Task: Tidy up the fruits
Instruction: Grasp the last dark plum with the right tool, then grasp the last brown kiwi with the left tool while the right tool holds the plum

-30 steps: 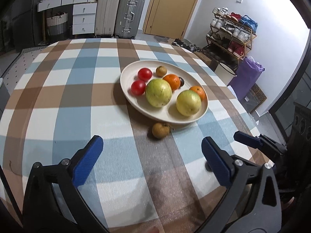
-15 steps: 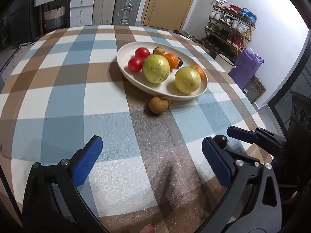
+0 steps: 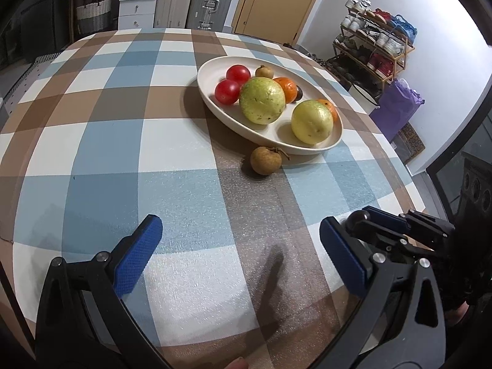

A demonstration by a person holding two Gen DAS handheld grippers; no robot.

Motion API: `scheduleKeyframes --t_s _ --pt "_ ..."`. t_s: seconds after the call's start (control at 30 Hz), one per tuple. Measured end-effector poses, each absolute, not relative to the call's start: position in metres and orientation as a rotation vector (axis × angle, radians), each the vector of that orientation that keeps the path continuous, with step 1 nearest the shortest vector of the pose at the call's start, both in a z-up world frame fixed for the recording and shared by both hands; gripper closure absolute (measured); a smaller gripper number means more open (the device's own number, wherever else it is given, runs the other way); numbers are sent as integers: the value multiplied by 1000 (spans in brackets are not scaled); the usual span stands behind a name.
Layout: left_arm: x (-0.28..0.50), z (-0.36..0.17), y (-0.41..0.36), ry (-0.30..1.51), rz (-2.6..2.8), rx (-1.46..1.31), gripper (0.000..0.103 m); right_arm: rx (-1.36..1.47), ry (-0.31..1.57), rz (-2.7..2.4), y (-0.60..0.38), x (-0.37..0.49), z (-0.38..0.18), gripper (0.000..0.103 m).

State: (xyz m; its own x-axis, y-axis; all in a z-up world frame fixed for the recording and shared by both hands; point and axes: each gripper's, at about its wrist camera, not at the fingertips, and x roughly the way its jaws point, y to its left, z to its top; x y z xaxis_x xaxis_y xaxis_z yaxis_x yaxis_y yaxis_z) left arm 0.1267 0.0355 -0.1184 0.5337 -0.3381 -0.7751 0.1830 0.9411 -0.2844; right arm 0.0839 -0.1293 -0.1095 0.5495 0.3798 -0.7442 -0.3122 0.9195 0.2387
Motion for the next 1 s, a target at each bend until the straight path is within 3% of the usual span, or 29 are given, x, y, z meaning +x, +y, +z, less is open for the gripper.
scheduleKeyframes --t_s 0.87,1.0 --pt "182 -124 8 972 -281 -95 2 212 836 469 -152 100 -94 78" --pt "191 -126 1 967 -278 -75 7 242 841 469 -158 105 -95 78"
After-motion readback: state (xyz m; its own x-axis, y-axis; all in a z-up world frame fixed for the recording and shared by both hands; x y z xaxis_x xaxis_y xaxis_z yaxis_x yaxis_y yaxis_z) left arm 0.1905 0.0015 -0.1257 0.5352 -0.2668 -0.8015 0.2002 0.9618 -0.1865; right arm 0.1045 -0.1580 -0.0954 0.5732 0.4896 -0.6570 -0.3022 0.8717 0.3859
